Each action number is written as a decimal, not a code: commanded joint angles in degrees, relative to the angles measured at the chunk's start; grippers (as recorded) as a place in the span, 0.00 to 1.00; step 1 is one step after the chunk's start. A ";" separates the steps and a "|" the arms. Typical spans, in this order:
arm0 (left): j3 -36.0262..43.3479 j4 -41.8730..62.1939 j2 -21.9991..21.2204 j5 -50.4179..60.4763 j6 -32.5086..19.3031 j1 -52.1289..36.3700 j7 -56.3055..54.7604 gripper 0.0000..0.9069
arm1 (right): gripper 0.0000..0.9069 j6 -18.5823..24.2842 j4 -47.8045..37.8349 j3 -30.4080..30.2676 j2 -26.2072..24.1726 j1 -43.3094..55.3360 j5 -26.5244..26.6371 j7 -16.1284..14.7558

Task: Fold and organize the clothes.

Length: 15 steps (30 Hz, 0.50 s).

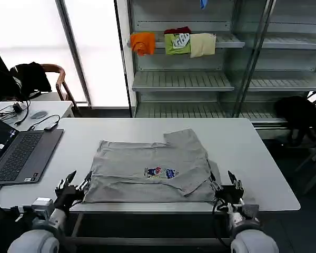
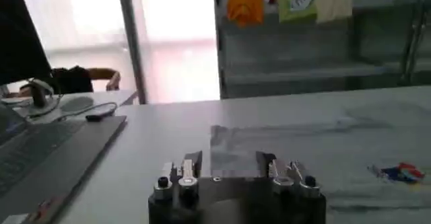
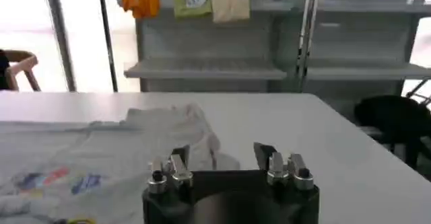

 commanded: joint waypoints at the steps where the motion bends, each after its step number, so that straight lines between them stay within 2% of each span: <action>1: 2.05 8.10 1.34 -0.12 0.05 -13.62 2.45 1.00 | 1.00 0.03 -9.82 -3.24 -0.51 14.71 1.90 -0.45; 5: 5.00 17.54 2.09 -0.36 0.08 -21.02 3.30 1.00 | 1.00 0.01 -21.15 -6.41 1.15 24.39 3.70 0.87; 9: 7.64 27.83 2.55 -0.49 0.09 -28.18 3.83 1.00 | 1.00 0.09 -32.68 -6.75 4.32 30.85 3.29 0.08; 13: 9.65 38.21 2.35 -0.14 0.09 -34.73 4.67 1.00 | 1.00 0.22 -44.91 -6.71 7.51 38.35 0.47 -0.79; 15: 10.57 43.13 2.24 1.83 0.02 -37.95 5.90 1.00 | 1.00 0.38 -51.39 -5.16 9.82 41.67 -3.04 -1.68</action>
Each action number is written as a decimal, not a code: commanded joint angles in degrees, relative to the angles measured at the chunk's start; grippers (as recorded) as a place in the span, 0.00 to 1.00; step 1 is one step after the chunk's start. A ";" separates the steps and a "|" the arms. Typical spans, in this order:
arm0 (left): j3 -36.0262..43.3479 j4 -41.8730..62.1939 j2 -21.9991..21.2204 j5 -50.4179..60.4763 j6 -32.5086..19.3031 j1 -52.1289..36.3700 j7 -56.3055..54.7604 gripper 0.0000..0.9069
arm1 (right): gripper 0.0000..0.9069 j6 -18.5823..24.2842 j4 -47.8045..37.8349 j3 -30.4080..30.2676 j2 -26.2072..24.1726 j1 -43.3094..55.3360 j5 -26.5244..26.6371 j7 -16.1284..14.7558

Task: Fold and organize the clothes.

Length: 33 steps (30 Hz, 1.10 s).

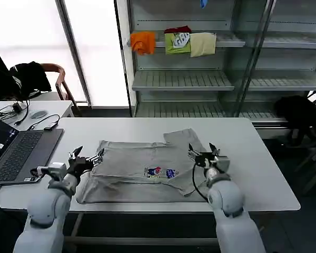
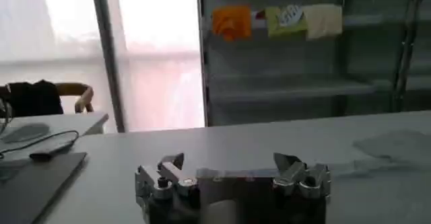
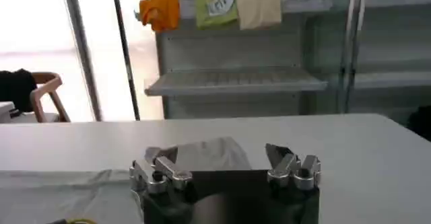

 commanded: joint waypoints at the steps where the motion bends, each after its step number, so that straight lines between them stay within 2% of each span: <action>1: 4.17 21.77 0.50 2.35 -0.05 -16.47 2.23 1.00 | 1.00 -0.09 -22.57 -0.41 4.90 15.68 -3.48 -0.73; 3: 4.53 25.54 0.45 4.02 -0.10 -18.30 3.16 1.00 | 1.00 0.38 -27.53 3.26 7.31 17.92 -8.11 -1.82; 5: 4.52 28.10 0.37 4.79 -0.15 -19.43 3.82 1.00 | 1.00 1.69 -30.61 5.29 7.52 19.19 -10.26 -2.27; 18: 4.91 34.93 -0.67 10.03 -0.23 -22.62 5.20 1.00 | 1.00 4.27 -36.47 3.74 7.17 22.32 -10.34 -1.54; 30: 4.97 36.03 -1.12 12.01 -0.28 -23.02 5.29 1.00 | 1.00 6.28 -41.21 3.45 7.43 25.27 -11.11 -1.55; 33: 5.02 36.22 -1.09 12.22 -0.29 -23.34 5.25 0.93 | 1.00 6.56 -43.08 3.26 7.52 26.06 -11.63 -1.49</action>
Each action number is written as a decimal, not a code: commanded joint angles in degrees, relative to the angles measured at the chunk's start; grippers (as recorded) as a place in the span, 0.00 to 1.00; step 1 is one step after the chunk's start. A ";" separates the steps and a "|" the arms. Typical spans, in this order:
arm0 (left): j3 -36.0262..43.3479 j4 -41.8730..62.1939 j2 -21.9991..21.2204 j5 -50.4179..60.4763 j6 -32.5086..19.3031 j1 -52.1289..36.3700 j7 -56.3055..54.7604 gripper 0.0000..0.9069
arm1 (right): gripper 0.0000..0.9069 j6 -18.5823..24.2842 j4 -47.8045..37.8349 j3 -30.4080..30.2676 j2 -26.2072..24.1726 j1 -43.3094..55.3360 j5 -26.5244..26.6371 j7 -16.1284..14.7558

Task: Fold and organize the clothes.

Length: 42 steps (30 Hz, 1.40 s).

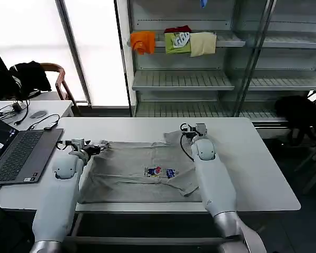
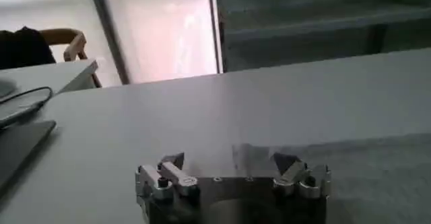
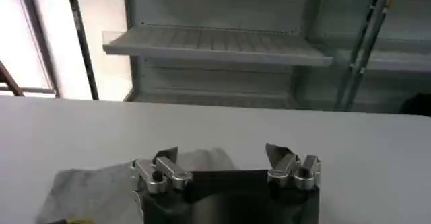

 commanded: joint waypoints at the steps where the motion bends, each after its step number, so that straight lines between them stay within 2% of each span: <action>1: 0.27 2.70 0.03 1.39 0.01 -1.36 0.23 0.92 | 1.00 0.59 -4.77 0.06 2.81 2.18 -0.82 -0.02; 3: 0.30 2.81 -0.05 1.45 0.00 -1.34 0.25 0.88 | 0.89 0.74 -5.72 0.20 2.81 2.38 -1.60 -0.28; 8: 0.41 2.36 -0.25 1.67 0.00 -0.58 0.41 0.88 | 0.84 0.32 -6.06 -0.05 2.81 1.67 -3.65 -1.54; 9: 0.38 2.42 -0.31 1.75 -0.02 -0.55 0.46 0.88 | 0.81 0.27 -6.15 -0.15 2.81 1.51 -3.80 -1.84; 11: 0.33 2.48 -0.40 1.84 -0.02 -0.53 0.48 0.82 | 0.51 0.32 -6.65 -0.49 2.81 1.09 -4.21 -2.42; 12: 0.33 2.45 -0.41 1.83 -0.03 -0.50 0.50 0.71 | 0.11 0.41 -6.79 -0.46 2.81 0.91 -4.27 -2.76; 13: 0.33 2.42 -0.41 1.82 -0.02 -0.48 0.50 0.64 | 0.00 0.41 -6.78 -0.48 2.81 0.77 -4.26 -2.94; 14: 0.36 2.38 -0.37 1.83 -0.03 -0.46 0.54 0.57 | 0.00 0.42 -6.53 -0.66 2.81 0.48 -4.25 -3.23; 16: 0.35 2.30 -0.37 1.84 -0.02 -0.39 0.67 0.21 | 0.00 0.39 -5.96 -0.80 2.81 0.15 -4.17 -3.54; 17: 0.36 2.23 -0.33 1.82 -0.02 -0.27 0.86 0.18 | 0.00 0.36 -5.83 -0.74 2.81 0.03 -4.15 -3.67; 18: 0.38 2.06 -0.30 1.81 -0.02 -0.08 1.06 0.07 | 0.00 0.31 -5.20 -0.62 2.81 -0.21 -4.02 -4.05; 19: 0.38 1.91 -0.28 1.82 -0.02 0.05 1.28 0.02 | 0.00 0.19 -4.73 -0.59 2.81 -0.42 -3.85 -4.24; 28: 0.49 1.04 -0.13 1.82 0.01 0.68 2.57 0.01 | 0.00 -1.74 -0.81 -0.78 2.81 -1.71 -0.55 -4.96; 35: 0.47 -0.20 -0.18 1.17 -0.05 0.82 2.91 0.01 | 0.00 -1.62 2.33 -0.75 2.81 -3.02 2.03 -4.62; 40: 0.01 -4.42 0.86 -2.12 -0.32 1.50 3.43 0.01 | 0.00 -2.84 9.91 -0.97 2.81 -4.96 2.75 -4.38; 42: -0.23 -6.73 1.64 -3.55 -0.09 2.11 3.59 0.01 | 0.00 -3.67 13.44 -2.08 2.12 -5.80 4.68 -3.73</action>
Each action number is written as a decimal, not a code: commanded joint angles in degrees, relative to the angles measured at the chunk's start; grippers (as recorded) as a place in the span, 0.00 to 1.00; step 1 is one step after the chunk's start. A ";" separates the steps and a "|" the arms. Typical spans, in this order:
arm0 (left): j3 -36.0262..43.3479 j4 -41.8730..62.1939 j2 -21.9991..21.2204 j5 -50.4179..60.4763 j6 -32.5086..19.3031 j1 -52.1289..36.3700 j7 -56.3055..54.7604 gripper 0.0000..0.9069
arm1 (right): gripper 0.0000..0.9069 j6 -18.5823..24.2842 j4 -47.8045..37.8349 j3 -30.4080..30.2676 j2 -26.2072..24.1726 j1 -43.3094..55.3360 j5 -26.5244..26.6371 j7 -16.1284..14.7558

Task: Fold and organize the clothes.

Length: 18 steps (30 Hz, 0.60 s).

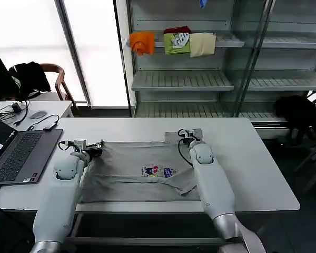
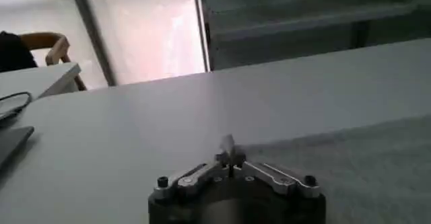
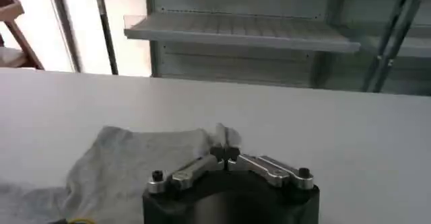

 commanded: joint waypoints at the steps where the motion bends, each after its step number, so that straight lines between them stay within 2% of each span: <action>1: -0.39 -5.53 1.08 -3.65 -0.20 0.65 0.26 0.01 | 0.00 -1.04 9.51 -1.26 1.92 -1.62 2.59 0.35; 3: -0.65 -7.89 1.69 -4.76 -0.19 1.68 0.23 0.01 | 0.00 -2.89 14.79 -2.83 0.30 -3.24 5.16 1.32; 8: -1.45 -13.57 2.84 -7.49 -0.16 5.31 0.59 0.01 | 0.00 -3.16 22.70 -4.84 -2.35 -8.62 6.77 2.81; 18: -4.79 -23.26 4.57 -12.93 -0.21 16.46 2.26 0.01 | 0.00 -3.25 40.02 -4.96 -7.72 -22.02 9.17 3.17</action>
